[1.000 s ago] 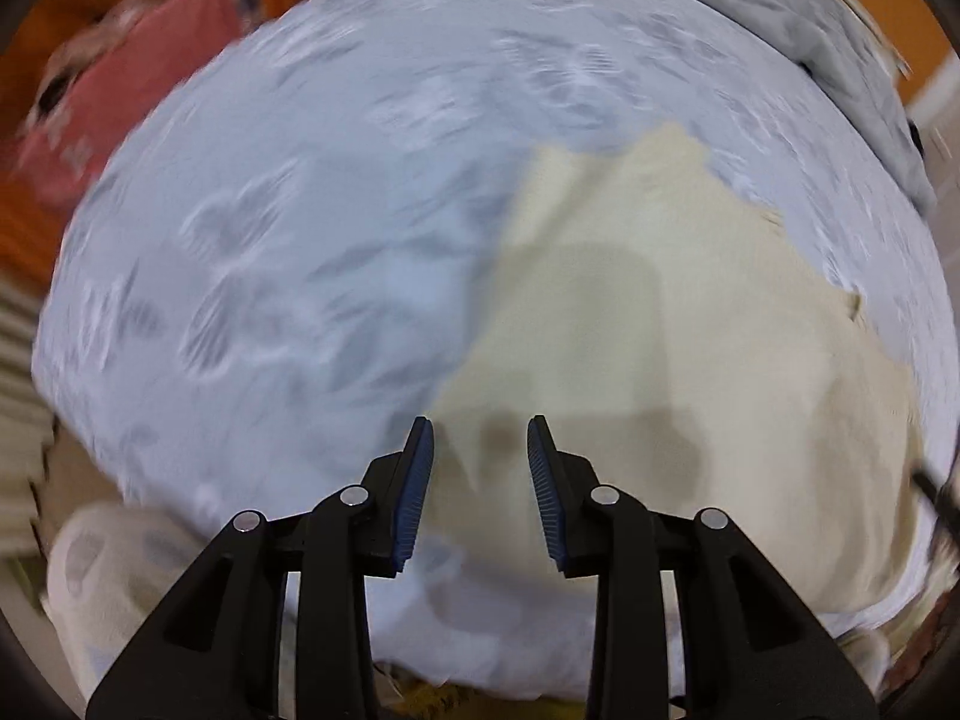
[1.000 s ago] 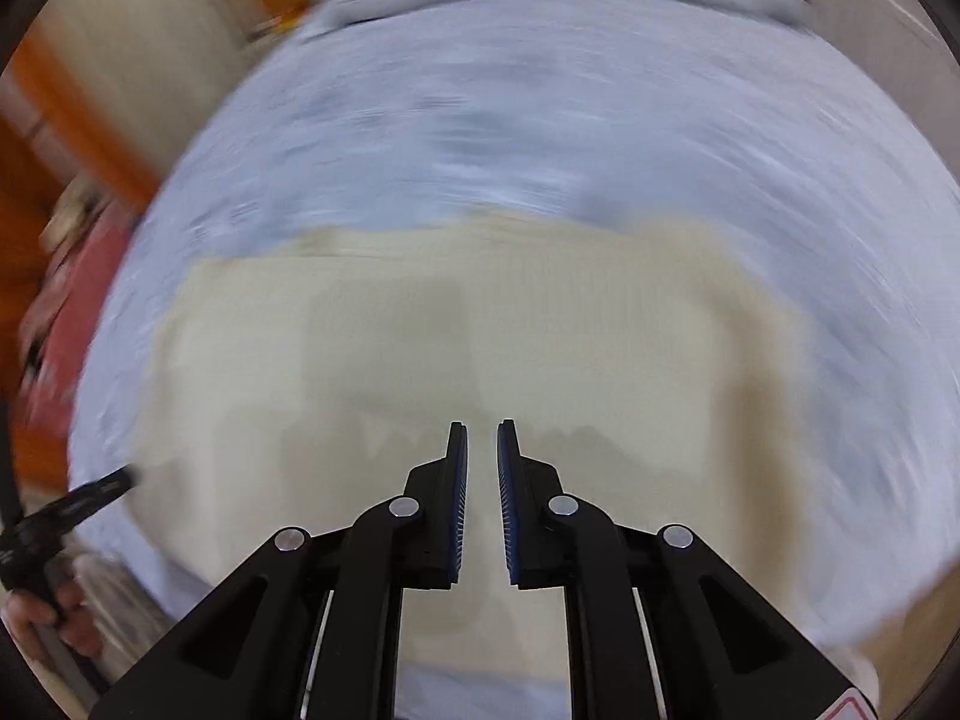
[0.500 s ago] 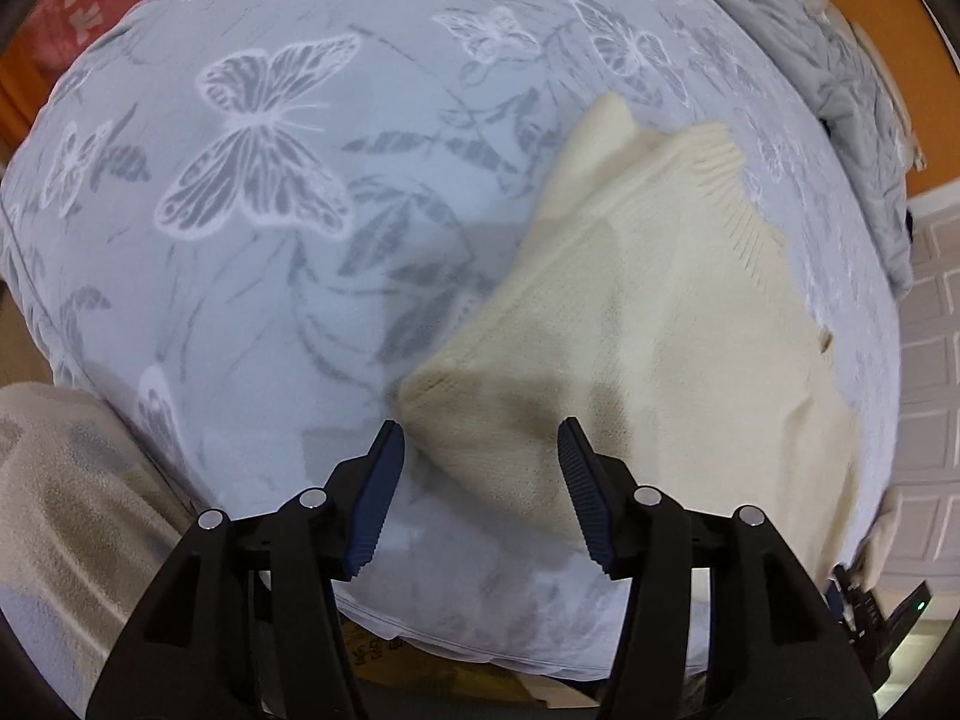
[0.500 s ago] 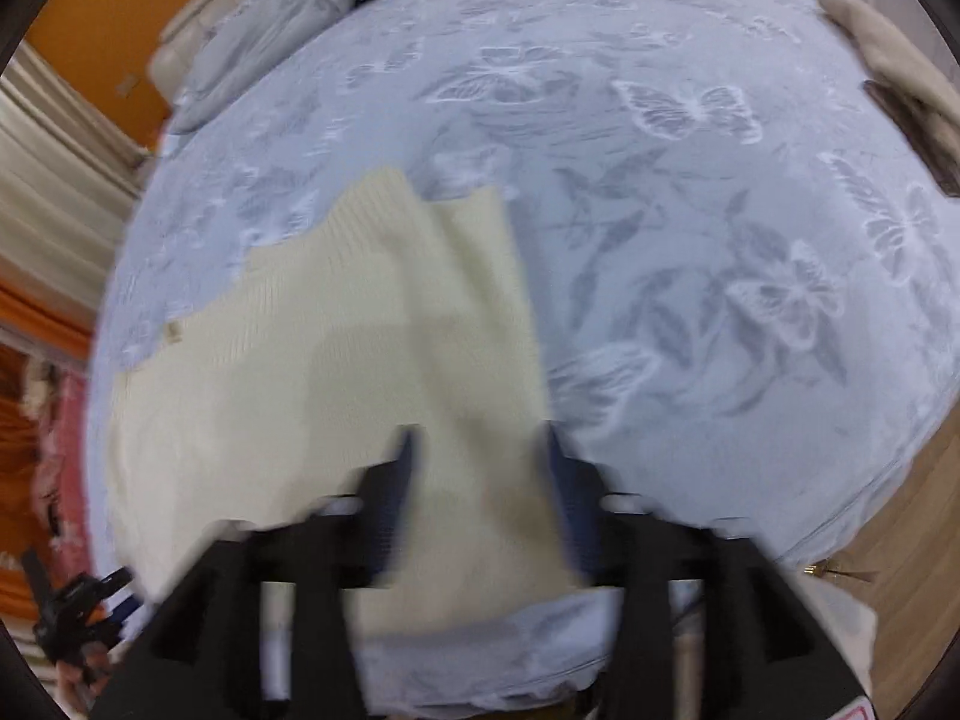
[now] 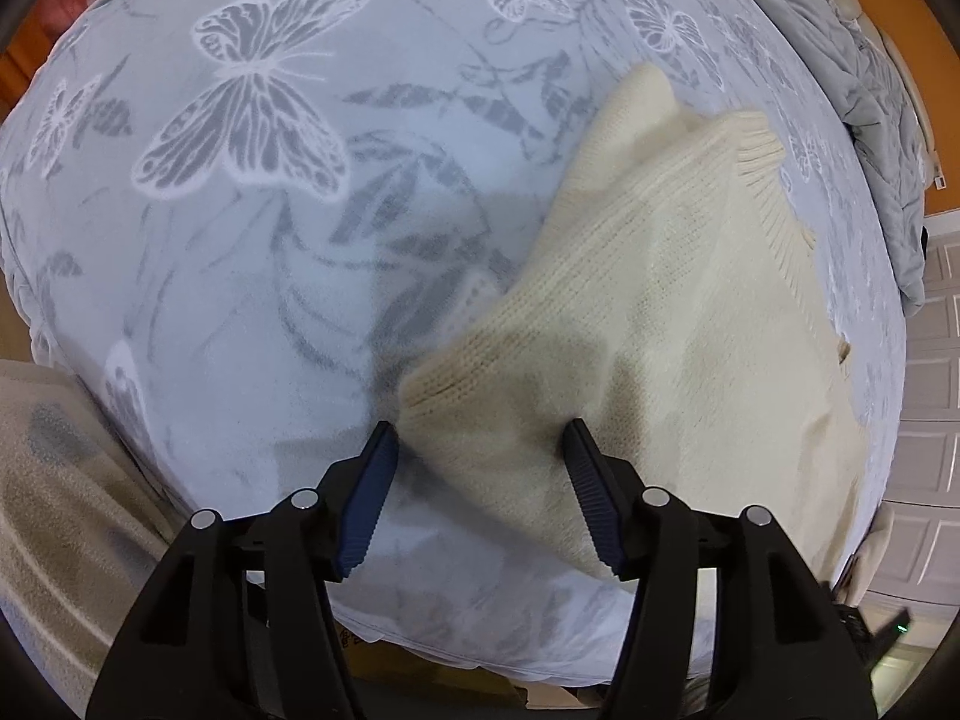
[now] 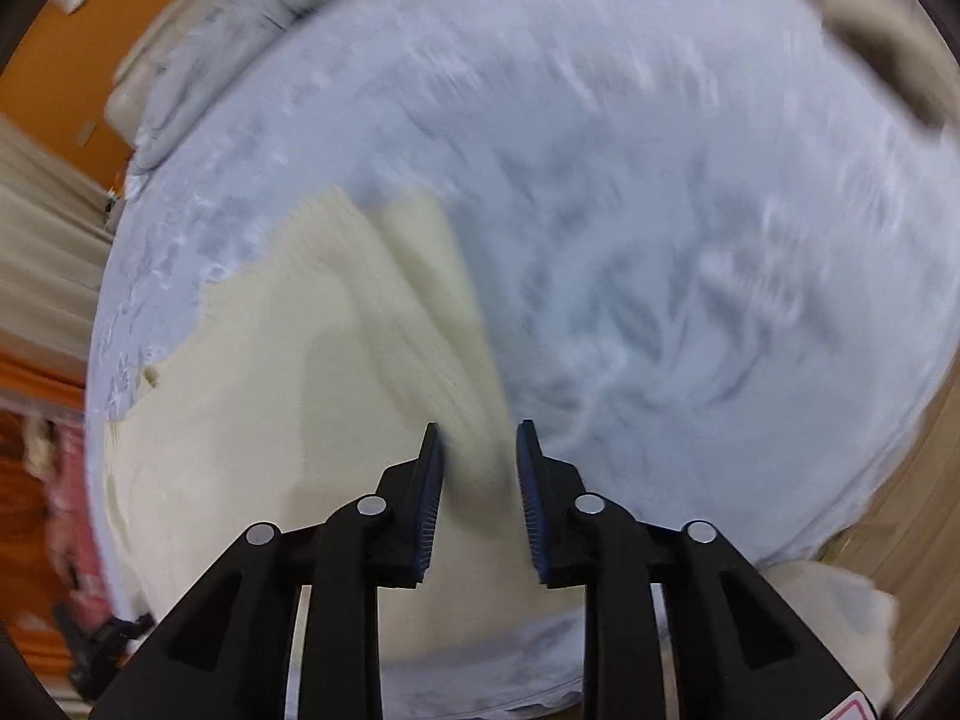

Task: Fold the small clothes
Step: 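Grasp the cardigan hem with the left gripper and lift it toward the collar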

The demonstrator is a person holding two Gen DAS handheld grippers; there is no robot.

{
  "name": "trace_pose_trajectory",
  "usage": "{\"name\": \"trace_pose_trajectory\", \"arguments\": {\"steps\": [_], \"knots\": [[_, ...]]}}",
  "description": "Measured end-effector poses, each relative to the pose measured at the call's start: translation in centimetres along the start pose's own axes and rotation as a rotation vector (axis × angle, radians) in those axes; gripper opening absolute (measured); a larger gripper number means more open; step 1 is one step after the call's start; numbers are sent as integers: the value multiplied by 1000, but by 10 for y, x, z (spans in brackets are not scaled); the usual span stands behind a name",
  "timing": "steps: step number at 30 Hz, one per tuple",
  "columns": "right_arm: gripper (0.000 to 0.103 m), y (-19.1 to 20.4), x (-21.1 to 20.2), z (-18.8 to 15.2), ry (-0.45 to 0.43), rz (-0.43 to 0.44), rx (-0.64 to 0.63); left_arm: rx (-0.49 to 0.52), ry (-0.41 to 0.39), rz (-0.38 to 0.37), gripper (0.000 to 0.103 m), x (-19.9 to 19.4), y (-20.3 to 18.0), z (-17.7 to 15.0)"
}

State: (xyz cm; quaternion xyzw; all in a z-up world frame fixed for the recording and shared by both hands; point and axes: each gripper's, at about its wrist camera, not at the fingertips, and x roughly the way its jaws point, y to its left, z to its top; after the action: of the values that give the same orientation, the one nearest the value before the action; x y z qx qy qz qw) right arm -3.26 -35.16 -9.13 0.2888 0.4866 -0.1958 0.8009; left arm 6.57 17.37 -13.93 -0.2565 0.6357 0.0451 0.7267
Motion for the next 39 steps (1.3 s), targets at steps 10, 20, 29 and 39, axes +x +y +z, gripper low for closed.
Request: {"name": "trace_pose_trajectory", "arguments": {"steps": [10,20,29,39], "knots": [[7,231,63,-26,168,154,-517,-6,-20,-142,12,-19,12,0],[8,207,84,-24,226,196,-455,264,-173,-299,9,-109,-74,-13],[15,60,-11,-3,51,226,-199,817,-233,-314,9,-137,-258,-126],[50,-42,-35,-21,57,240,-46,1026,-105,-75,48,-21,-301,-243]]}}
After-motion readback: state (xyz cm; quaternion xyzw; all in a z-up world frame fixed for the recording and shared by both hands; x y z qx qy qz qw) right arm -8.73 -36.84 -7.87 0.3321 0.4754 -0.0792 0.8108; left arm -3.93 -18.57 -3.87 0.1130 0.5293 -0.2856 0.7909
